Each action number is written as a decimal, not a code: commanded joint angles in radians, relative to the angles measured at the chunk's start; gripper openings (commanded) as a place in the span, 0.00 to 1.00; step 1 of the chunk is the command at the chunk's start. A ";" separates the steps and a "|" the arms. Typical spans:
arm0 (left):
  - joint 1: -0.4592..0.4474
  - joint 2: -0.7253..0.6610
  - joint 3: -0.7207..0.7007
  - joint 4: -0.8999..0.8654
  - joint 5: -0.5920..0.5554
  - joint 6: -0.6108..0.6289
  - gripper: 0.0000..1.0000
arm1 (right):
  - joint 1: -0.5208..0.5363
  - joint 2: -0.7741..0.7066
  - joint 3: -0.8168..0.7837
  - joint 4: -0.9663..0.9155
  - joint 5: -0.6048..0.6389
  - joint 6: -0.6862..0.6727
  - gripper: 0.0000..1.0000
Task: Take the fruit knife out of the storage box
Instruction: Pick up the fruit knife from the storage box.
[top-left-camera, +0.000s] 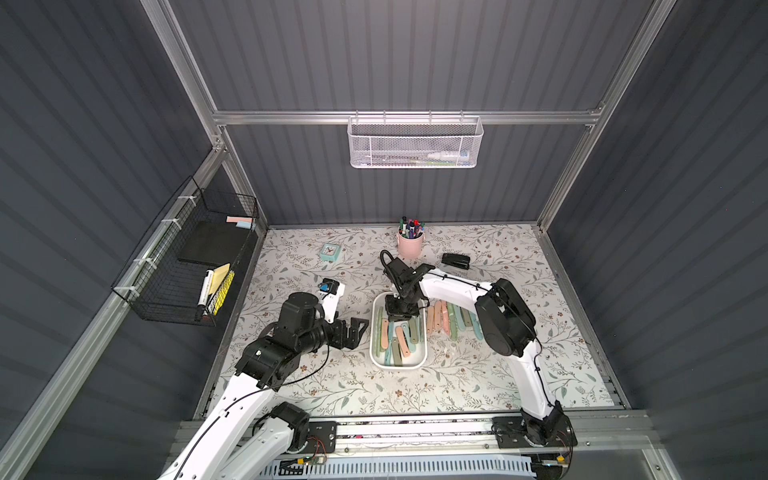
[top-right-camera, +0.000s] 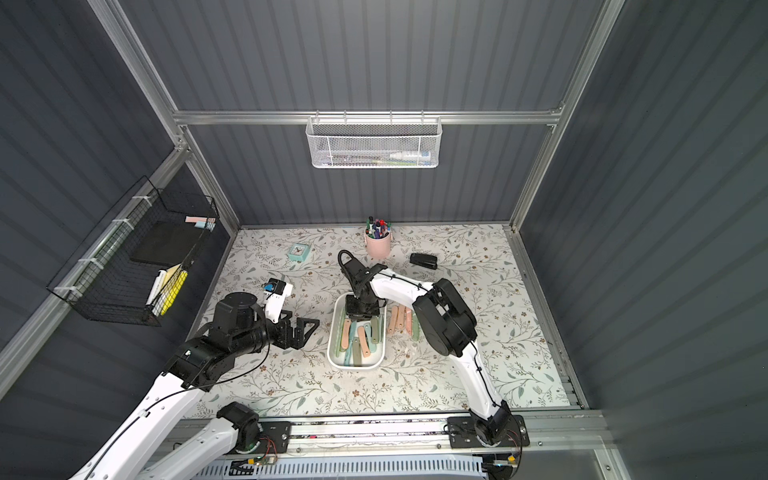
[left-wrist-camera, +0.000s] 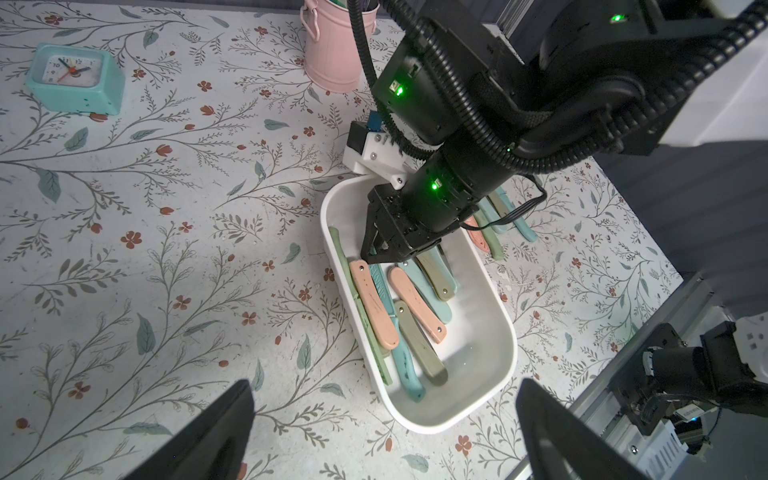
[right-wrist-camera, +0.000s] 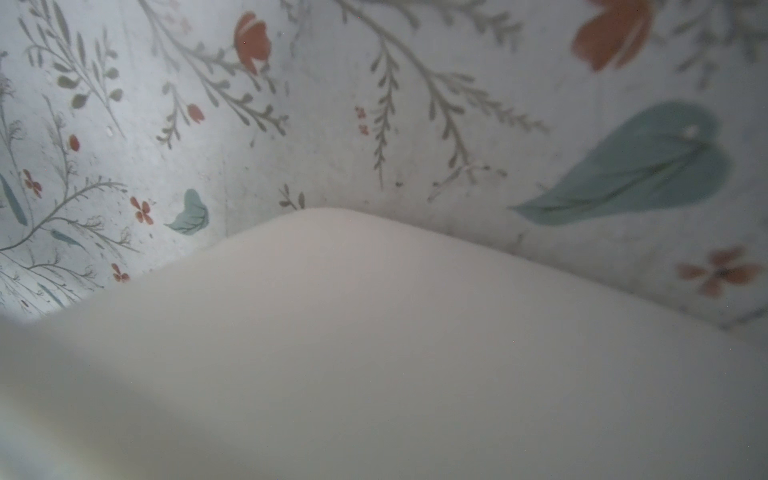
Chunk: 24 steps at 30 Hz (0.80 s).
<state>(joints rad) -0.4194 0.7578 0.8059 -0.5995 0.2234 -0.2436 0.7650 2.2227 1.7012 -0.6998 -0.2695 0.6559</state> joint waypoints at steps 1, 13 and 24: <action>0.007 -0.007 0.001 -0.011 0.004 0.011 1.00 | 0.006 0.001 -0.021 0.001 -0.001 0.025 0.18; 0.007 -0.003 0.000 -0.011 0.007 0.010 1.00 | -0.013 -0.146 -0.067 0.029 0.035 0.012 0.14; 0.007 0.011 -0.001 0.002 0.074 0.022 0.99 | -0.097 -0.287 -0.141 0.128 -0.123 -0.061 0.12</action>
<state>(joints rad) -0.4194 0.7609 0.8059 -0.5987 0.2535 -0.2420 0.6907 1.9583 1.5841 -0.5964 -0.3206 0.6262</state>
